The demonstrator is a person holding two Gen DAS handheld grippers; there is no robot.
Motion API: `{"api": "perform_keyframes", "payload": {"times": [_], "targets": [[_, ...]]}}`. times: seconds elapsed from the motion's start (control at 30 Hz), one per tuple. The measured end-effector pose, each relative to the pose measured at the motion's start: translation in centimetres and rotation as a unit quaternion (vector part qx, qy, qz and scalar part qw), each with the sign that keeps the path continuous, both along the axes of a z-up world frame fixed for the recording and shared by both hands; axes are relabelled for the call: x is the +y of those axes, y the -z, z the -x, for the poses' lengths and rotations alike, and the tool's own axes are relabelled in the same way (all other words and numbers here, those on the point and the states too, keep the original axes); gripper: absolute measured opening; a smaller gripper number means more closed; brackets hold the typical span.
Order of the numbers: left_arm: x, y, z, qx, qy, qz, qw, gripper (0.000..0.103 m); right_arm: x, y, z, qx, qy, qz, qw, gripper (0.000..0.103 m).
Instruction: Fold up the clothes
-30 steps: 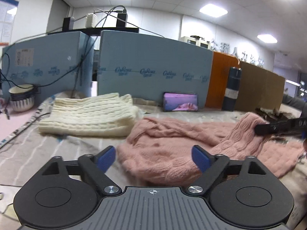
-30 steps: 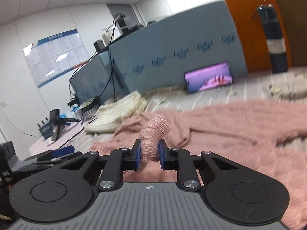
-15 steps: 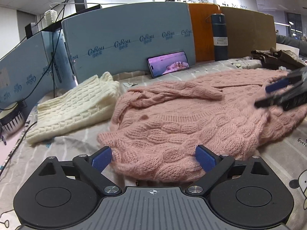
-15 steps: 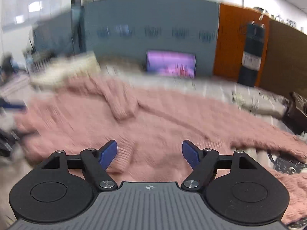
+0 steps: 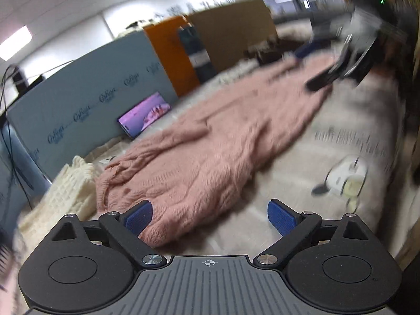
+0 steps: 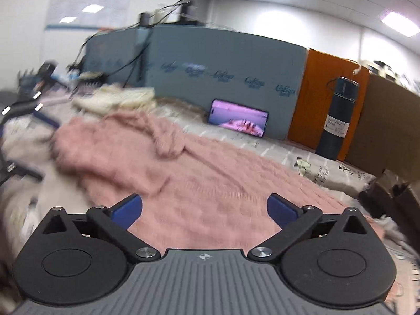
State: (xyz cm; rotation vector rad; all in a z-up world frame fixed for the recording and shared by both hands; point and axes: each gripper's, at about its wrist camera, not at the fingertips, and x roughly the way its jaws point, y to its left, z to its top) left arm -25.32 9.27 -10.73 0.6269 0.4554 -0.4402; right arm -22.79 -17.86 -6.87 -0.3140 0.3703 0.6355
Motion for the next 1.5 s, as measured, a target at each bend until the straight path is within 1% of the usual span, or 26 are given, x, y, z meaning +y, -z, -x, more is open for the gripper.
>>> {"api": "perform_keyframes", "payload": {"times": [0.13,0.23,0.3,0.37,0.43,0.5,0.57,0.6,0.63,0.67,0.7,0.73,0.77,0.8,0.83,0.87,0.9,0.97,1.07,1.27,1.37,1.47,1.5], "targets": [[-1.4,0.3,-1.1,-0.015,0.006,-0.028,0.9995,0.097,-0.6,0.9,1.5,0.002,-0.009,0.063,0.998,0.103],[-2.3,0.5,-2.0,-0.027,0.018,-0.04,0.9986,0.097,-0.8,1.7,1.2,0.003,0.011,0.107,0.994,0.103],[-2.8,0.5,-2.4,-0.034,0.025,-0.044,0.9981,0.097,-1.1,2.1,0.9,0.0,0.022,0.121,0.992,0.103],[-3.2,0.6,-2.9,-0.042,0.032,-0.048,0.9975,0.097,-1.4,2.2,0.4,-0.003,0.03,0.123,0.992,0.103],[-2.8,0.6,-3.5,-0.04,0.035,-0.034,0.998,0.097,-1.9,2.3,-0.3,-0.004,0.041,0.121,0.992,0.103],[-1.8,0.6,-3.9,-0.04,0.017,-0.024,0.9988,0.097,-2.8,2.4,-1.1,-0.002,0.053,0.117,0.992,0.103],[-1.0,0.6,-4.0,-0.048,-0.004,-0.021,0.9986,0.096,-4.3,2.3,-1.9,0.0,0.086,0.111,0.99,0.103],[-0.5,0.6,-4.1,-0.053,-0.014,-0.02,0.9983,0.095,-5.2,2.2,-2.3,0.002,0.101,0.101,0.99,0.102],[-0.3,0.5,-4.1,-0.056,-0.014,-0.013,0.9983,0.088,-6.1,2.1,-2.6,0.005,0.115,0.09,0.989,0.102],[0.0,0.3,-4.1,-0.058,-0.011,-0.003,0.9983,0.067,-6.8,2.1,-2.9,0.01,0.123,0.074,0.99,0.1],[0.2,0.2,-4.2,-0.06,-0.007,0.006,0.9981,0.053,-7.5,2.0,-3.3,0.015,0.13,0.059,0.99,0.095],[0.4,0.1,-4.2,-0.062,-0.004,0.016,0.9979,0.032,-7.9,2.0,-3.4,0.015,0.128,0.05,0.99,0.087],[0.6,-0.2,-4.4,-0.063,-0.006,0.03,0.9975,0.026,-8.1,2.1,-3.6,0.014,0.119,0.046,0.992,0.062],[0.9,-0.5,-4.7,-0.064,-0.01,0.047,0.9968,0.025,-8.2,2.0,-3.9,0.017,0.11,0.04,0.993,0.036],[1.2,-0.8,-5.0,-0.065,-0.015,0.063,0.9958,0.024,-8.4,1.9,-4.2,0.019,0.101,0.034,0.994,0.028],[1.4,-1.1,-5.4,-0.064,-0.019,0.075,0.995,0.024,-8.8,1.7,-4.6,0.02,0.091,0.018,0.996,0.021],[1.5,-1.4,-6.0,-0.063,-0.022,0.084,0.9943,0.024,-9.1,1.2,-5.1,0.018,0.088,0.0,0.996,0.018],[1.8,-2.0,-7.2,-0.058,-0.026,0.097,0.9933,0.024,-9.7,0.3,-6.2,0.015,0.083,-0.032,0.996,0.017],[2.1,-2.6,-9.6,-0.046,-0.026,0.098,0.9938,0.024,-10.0,-0.9,-8.0,0.012,0.073,-0.052,0.996,0.015],[2.6,-3.9,-14.3,-0.021,-0.026,0.1,0.9944,0.024,-9.5,-1.4,-12.0,0.015,0.076,-0.035,0.996,0.015],[2.4,-4.3,-16.3,-0.018,-0.028,0.092,0.9952,0.025,-9.1,-1.2,-13.6,0.015,0.079,-0.019,0.997,0.015],[2.2,-4.5,-18.2,-0.018,-0.039,0.085,0.9955,0.031,-9.3,-1.0,-14.6,0.02,0.084,-0.017,0.996,0.015],[2.1,-4.5,-18.8,-0.013,-0.044,0.084,0.9954,0.035,-9.3,-1.0,-14.9,0.022,0.086,-0.016,0.996,0.015]]}}
